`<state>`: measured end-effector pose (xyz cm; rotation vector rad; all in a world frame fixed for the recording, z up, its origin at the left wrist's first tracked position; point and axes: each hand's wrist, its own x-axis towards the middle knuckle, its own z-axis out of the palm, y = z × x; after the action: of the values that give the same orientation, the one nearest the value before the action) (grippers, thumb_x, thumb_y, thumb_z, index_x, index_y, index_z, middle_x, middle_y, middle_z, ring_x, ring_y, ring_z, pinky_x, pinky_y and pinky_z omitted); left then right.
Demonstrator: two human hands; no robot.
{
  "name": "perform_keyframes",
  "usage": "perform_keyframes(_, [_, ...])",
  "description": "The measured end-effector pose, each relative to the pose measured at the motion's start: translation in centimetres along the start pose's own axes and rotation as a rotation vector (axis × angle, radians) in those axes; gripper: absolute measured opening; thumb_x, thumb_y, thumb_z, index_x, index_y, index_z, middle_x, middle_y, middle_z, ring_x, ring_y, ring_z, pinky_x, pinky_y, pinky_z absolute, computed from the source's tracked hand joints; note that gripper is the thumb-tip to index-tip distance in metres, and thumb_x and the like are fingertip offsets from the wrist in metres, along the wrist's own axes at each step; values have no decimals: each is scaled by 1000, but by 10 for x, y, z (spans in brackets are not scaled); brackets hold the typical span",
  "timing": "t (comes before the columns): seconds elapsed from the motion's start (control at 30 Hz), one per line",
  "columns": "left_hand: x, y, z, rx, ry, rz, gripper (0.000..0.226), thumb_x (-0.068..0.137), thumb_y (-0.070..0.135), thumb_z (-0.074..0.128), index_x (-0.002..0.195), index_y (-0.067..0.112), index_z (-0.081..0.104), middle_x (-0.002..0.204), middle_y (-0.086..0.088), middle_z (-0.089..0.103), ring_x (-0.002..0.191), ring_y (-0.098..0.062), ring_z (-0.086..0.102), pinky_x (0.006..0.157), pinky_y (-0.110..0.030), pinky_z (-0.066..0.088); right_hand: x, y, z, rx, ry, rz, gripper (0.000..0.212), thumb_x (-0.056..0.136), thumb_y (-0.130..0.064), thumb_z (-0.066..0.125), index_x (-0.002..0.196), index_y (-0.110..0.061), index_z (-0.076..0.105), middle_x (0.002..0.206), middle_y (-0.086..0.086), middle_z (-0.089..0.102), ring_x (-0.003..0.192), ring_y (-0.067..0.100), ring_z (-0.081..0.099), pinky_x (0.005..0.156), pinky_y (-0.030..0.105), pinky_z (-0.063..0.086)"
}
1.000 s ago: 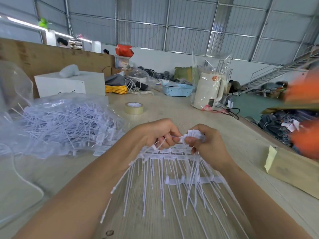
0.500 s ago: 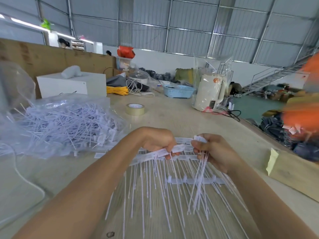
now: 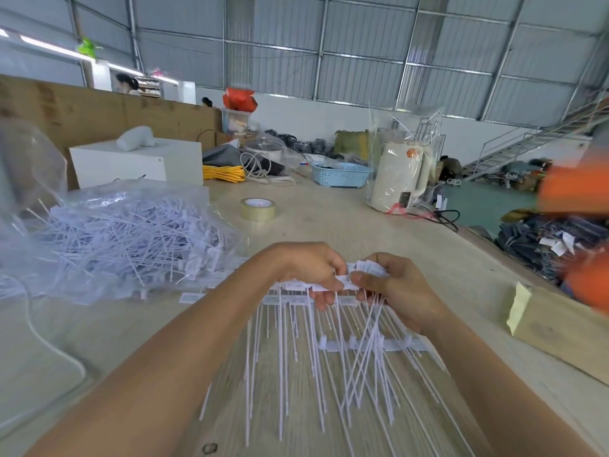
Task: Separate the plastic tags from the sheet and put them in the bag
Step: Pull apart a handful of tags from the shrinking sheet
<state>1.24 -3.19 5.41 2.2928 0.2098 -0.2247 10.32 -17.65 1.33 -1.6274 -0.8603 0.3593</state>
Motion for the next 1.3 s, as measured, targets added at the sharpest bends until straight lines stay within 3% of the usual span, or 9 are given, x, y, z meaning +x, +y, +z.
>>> perform_keyframes(0.13, [0, -3, -5, -9, 49, -3, 7, 91, 13, 61, 92, 16, 54, 57, -2, 63, 47, -11, 60, 73, -26, 52, 1, 1, -1, 11, 3, -14, 13, 82, -4, 68, 87, 7, 63, 64, 15, 62, 53, 20, 57, 56, 30, 45])
perform_keyframes(0.23, [0, -3, -5, 15, 112, 24, 12, 90, 12, 62, 98, 7, 55, 61, -2, 60, 45, -6, 56, 61, -19, 49, 2, 3, -3, 20, -22, -19, 6, 81, -4, 69, 81, 1, 65, 57, 8, 62, 51, 16, 55, 51, 24, 43])
perform_keyframes(0.33, [-1, -1, -3, 19, 127, 80, 11, 91, 8, 59, 85, 11, 51, 61, -3, 58, 41, -2, 52, 51, -15, 46, 0, 5, -6, 8, -50, -7, 6, 80, -6, 70, 81, -1, 67, 59, 7, 64, 55, 19, 54, 53, 26, 42])
perform_keyframes(0.53, [4, -2, -1, -16, 167, 71, 18, 93, 7, 56, 76, 11, 59, 55, 0, 57, 41, -2, 47, 47, -13, 41, -1, 1, -5, -77, 29, -60, 14, 76, -2, 73, 74, 6, 62, 52, 4, 60, 42, 8, 52, 44, 17, 42])
perform_keyframes(0.8, [8, -8, -3, -216, 197, -14, 13, 87, 2, 63, 74, -1, 62, 43, 0, 55, 46, -11, 47, 43, -16, 39, -4, -7, 6, -228, 108, -114, 19, 78, 0, 72, 83, 12, 58, 60, 15, 58, 41, 10, 49, 45, 22, 43])
perform_keyframes(1.0, [1, -13, -15, -496, -35, -161, 24, 91, -8, 42, 74, 1, 55, 42, -1, 38, 31, -6, 28, 41, -16, 38, -9, -17, 13, -313, 80, -198, 16, 77, -1, 72, 82, 9, 60, 69, 20, 59, 51, 14, 48, 52, 29, 43])
perform_keyframes(1.1, [-3, -16, -20, -536, -193, -181, 30, 97, -3, 34, 76, 0, 56, 38, 4, 33, 27, -4, 25, 42, -16, 42, -6, -15, 9, -323, 92, -201, 13, 77, -3, 73, 80, 4, 62, 64, 8, 59, 47, 5, 49, 49, 23, 44])
perform_keyframes(1.2, [-12, -14, -27, -443, -254, -130, 26, 97, 6, 41, 80, 0, 59, 35, 5, 35, 29, -4, 28, 47, -18, 46, -1, -5, -23, -132, 262, -97, 8, 80, -4, 69, 83, -2, 62, 66, 6, 60, 51, 8, 54, 49, 19, 47])
perform_keyframes(1.3, [-13, -13, -30, -417, -43, 5, 18, 94, 5, 50, 82, 1, 63, 45, 0, 52, 37, -8, 44, 47, -20, 45, 6, 1, -61, 527, 391, 82, 5, 87, 4, 56, 87, -2, 57, 76, 10, 54, 54, 10, 50, 44, 12, 42])
